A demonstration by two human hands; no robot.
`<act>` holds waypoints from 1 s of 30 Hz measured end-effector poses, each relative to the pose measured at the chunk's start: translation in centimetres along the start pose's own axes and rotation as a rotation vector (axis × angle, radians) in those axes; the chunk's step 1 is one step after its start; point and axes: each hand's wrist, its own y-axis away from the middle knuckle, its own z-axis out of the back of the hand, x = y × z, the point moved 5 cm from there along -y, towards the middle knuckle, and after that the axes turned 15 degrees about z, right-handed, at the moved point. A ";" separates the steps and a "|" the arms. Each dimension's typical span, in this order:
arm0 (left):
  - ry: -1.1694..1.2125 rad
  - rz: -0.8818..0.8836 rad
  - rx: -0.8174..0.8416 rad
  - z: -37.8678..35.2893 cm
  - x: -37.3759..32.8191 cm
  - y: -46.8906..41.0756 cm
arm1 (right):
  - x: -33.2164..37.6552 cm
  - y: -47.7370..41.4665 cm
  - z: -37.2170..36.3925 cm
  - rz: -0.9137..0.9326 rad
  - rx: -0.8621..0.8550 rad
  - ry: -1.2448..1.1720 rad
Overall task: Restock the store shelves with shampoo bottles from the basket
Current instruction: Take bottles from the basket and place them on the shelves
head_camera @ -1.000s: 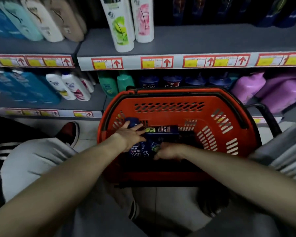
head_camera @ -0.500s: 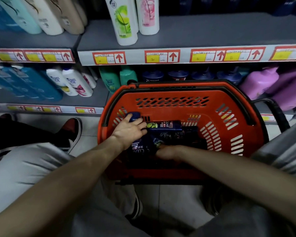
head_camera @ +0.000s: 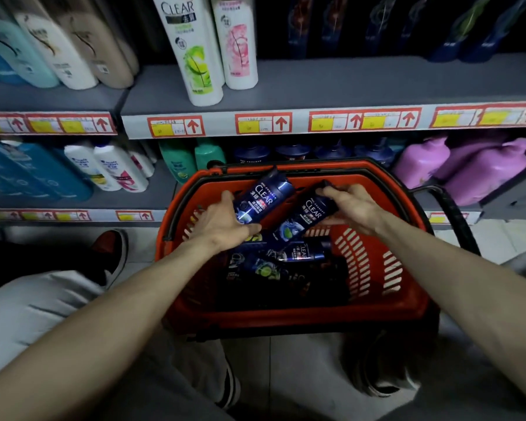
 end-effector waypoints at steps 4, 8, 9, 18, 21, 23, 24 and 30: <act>0.238 0.043 0.157 -0.9 -0.5 0.3 | 0.8 0.8 1.4 0.048 -0.005 0.016; 0.470 0.076 0.312 -2.1 -1.3 0.7 | 2.4 1.6 2.5 0.096 0.040 0.017; 0.533 0.089 0.371 -2.3 -1.6 0.9 | 3.0 1.7 2.6 0.115 0.061 0.011; 1.036 0.229 0.722 -2.2 -4.5 2.9 | 8.3 1.5 3.5 0.266 -0.223 -0.020; 1.088 0.187 0.744 -1.9 -5.5 3.5 | 8.1 1.6 3.4 0.184 -0.345 -0.171; 1.052 0.136 0.737 -2.0 -6.3 3.8 | 7.8 1.8 2.8 0.123 -0.372 -0.268; 1.030 0.116 0.733 -2.1 -6.8 4.0 | 7.6 1.8 2.4 0.084 -0.349 -0.325; 1.006 0.079 0.714 -3.3 -9.5 4.9 | 7.2 2.6 1.3 -0.054 -0.185 -0.299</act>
